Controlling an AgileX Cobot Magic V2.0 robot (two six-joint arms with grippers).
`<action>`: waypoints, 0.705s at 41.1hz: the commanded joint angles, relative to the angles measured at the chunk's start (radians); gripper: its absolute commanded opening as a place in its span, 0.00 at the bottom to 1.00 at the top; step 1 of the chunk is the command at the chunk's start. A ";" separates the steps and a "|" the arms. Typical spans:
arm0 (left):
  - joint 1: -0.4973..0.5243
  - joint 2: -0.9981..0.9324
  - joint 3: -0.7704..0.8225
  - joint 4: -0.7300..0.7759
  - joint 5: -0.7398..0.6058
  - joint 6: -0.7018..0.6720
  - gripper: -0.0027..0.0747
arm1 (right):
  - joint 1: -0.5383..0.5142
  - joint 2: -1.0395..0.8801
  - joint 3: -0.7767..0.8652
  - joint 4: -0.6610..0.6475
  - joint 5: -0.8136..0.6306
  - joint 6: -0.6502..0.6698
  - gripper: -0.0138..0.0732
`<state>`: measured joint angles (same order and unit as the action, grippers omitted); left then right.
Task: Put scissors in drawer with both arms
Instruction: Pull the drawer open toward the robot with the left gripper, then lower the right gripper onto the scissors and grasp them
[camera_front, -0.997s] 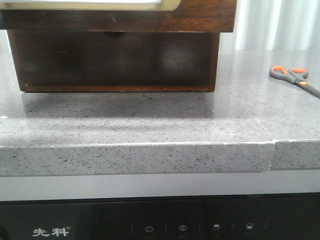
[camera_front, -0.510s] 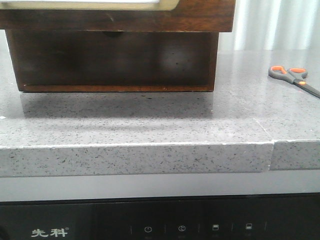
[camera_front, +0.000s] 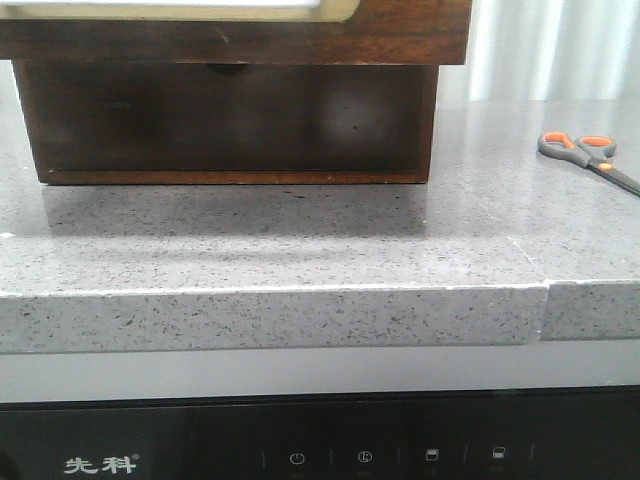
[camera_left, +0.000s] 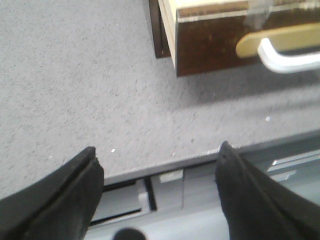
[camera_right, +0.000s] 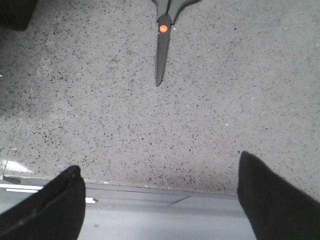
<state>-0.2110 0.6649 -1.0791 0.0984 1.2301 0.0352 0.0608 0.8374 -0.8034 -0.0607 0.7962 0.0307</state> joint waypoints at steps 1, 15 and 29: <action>-0.068 0.004 -0.027 0.142 0.000 -0.076 0.63 | 0.001 0.066 -0.094 0.003 -0.010 -0.010 0.89; -0.257 0.004 -0.024 0.160 -0.061 -0.094 0.63 | -0.021 0.360 -0.314 0.028 0.071 -0.001 0.89; -0.408 0.004 -0.024 0.043 -0.257 -0.094 0.63 | -0.042 0.656 -0.545 0.079 0.157 -0.046 0.89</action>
<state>-0.5992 0.6649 -1.0791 0.1603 1.0873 -0.0508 0.0259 1.4636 -1.2681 0.0160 0.9611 0.0000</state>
